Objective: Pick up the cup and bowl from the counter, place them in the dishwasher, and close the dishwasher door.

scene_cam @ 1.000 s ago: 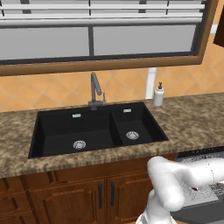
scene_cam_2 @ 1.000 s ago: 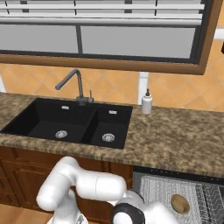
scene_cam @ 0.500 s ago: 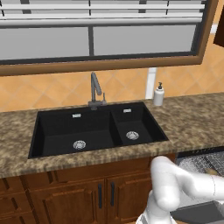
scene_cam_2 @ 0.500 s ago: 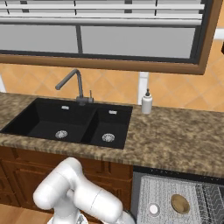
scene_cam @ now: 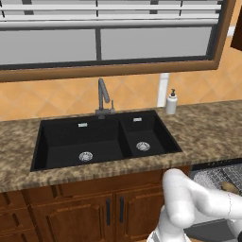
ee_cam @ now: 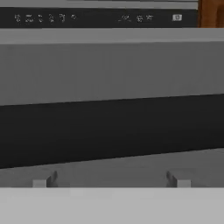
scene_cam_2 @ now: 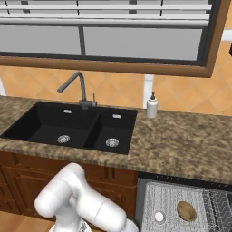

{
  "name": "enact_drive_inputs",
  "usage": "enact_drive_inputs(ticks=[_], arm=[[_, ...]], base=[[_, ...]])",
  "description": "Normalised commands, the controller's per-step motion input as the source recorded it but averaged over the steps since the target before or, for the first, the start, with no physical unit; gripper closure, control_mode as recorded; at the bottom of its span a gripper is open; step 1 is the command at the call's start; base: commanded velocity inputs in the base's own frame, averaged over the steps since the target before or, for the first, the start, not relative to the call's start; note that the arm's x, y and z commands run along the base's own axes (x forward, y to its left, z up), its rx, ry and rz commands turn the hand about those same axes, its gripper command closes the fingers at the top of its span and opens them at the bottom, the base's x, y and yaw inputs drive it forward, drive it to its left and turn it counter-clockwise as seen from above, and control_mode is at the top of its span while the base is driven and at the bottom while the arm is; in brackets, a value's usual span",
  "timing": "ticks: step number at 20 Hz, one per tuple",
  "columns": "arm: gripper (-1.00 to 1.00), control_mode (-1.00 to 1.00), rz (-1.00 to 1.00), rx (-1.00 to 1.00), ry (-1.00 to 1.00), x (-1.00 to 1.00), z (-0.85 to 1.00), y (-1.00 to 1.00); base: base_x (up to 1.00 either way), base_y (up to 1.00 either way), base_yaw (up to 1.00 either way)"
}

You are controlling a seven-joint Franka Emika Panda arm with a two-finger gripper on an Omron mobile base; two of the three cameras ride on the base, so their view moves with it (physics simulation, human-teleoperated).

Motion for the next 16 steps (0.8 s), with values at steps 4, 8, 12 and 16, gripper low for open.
enact_drive_inputs(ticks=[4,8,12,16], arm=[[-1.0,-1.0,0.17,0.14,-0.81,0.98,-0.17,0.0],[-1.0,-1.0,0.18,0.13,-0.93,1.0,-0.01,0.0],[-1.0,-1.0,0.15,0.04,-0.8,1.0,-0.26,0.0],[-1.0,-1.0,0.16,0.0,-0.4,1.0,-0.64,0.0]], base=[[0.0,0.0,0.0],[0.0,0.0,0.0],[0.0,0.0,0.0],[0.0,0.0,0.0]])
